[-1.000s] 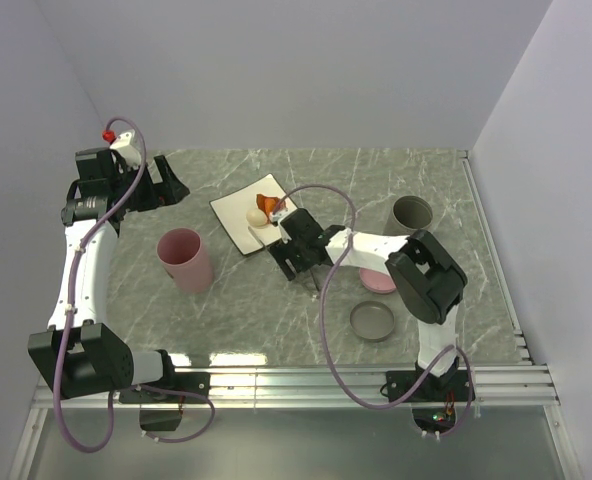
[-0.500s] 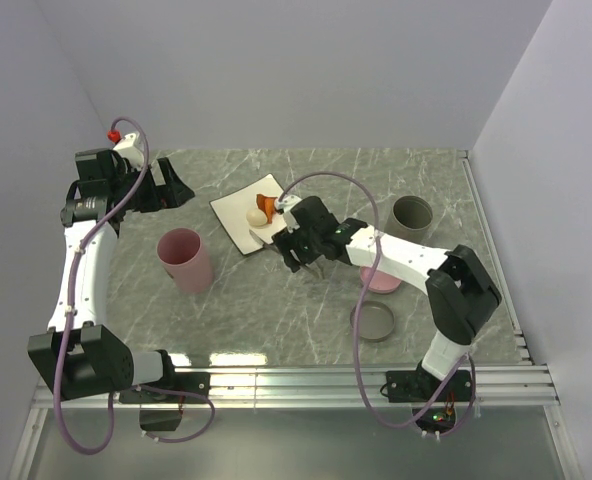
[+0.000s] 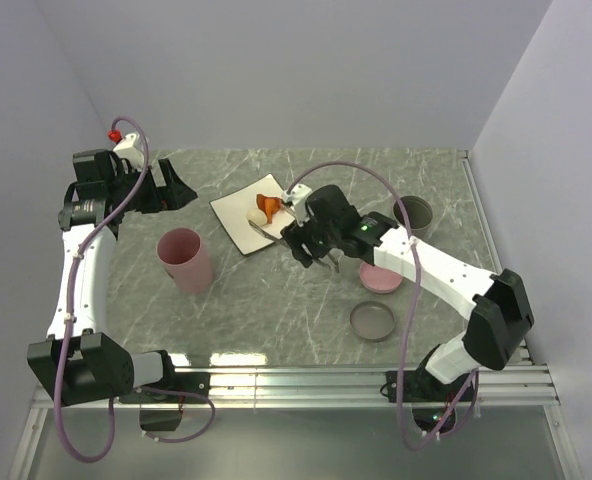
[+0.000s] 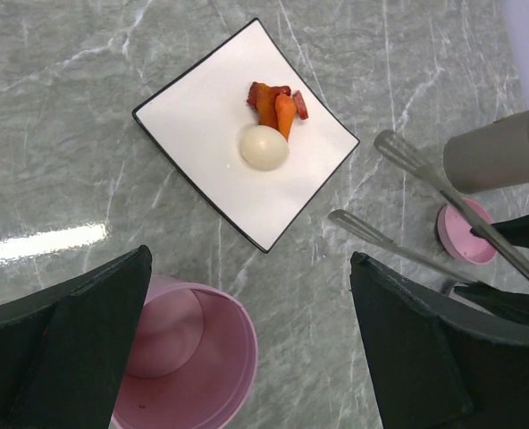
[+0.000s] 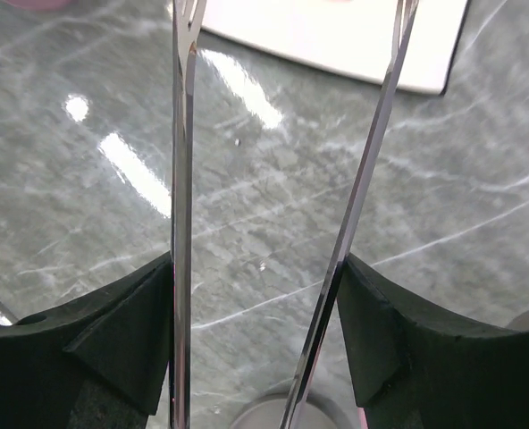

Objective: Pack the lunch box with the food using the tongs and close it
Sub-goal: Pick up the clamp from the plate, then pick up the fake food from the plate.

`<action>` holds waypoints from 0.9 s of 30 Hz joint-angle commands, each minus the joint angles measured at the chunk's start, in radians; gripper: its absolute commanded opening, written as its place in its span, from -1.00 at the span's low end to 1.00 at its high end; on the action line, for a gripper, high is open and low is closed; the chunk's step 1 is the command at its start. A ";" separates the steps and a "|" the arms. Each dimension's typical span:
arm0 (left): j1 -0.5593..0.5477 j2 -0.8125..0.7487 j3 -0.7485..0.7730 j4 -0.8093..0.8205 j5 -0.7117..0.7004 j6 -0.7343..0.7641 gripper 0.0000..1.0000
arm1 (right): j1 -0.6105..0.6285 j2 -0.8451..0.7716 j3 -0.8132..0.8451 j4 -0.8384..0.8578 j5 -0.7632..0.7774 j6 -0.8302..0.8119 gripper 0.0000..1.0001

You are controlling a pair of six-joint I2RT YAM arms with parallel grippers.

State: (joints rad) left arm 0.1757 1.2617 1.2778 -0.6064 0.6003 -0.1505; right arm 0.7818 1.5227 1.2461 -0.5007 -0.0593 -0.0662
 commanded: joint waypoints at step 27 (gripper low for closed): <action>0.001 -0.047 0.041 0.046 0.088 0.017 0.97 | -0.049 0.376 0.391 -0.038 -0.134 -0.153 0.16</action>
State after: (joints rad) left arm 0.1757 1.2388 1.2854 -0.5900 0.6590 -0.1505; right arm 0.7486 1.8988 1.5639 -0.5545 -0.1825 -0.2287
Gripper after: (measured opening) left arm 0.989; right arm 0.586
